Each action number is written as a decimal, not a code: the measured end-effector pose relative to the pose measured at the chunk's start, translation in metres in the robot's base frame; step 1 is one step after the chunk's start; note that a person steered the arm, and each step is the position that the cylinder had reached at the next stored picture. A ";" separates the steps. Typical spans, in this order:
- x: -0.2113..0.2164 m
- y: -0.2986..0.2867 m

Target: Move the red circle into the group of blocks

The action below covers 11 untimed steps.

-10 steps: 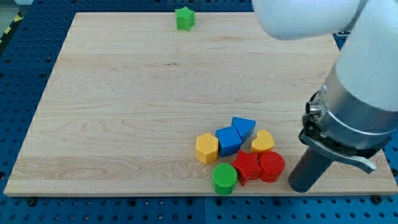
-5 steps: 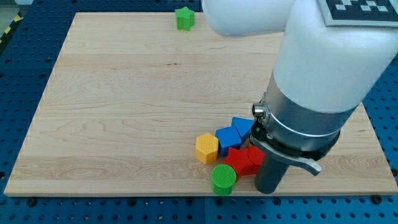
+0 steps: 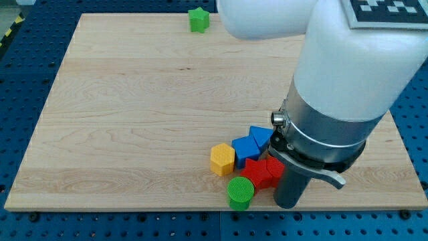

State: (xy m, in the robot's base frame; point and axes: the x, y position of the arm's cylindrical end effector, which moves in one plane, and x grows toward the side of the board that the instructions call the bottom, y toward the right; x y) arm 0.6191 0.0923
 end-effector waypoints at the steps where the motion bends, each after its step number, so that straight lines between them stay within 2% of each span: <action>1: 0.000 -0.013; 2: 0.000 -0.013; 3: 0.000 0.042; 4: -0.020 0.102; 5: -0.102 0.126; 6: -0.180 0.089; 7: -0.196 0.017; 8: -0.181 -0.070; 10: -0.120 -0.233; 11: -0.062 -0.294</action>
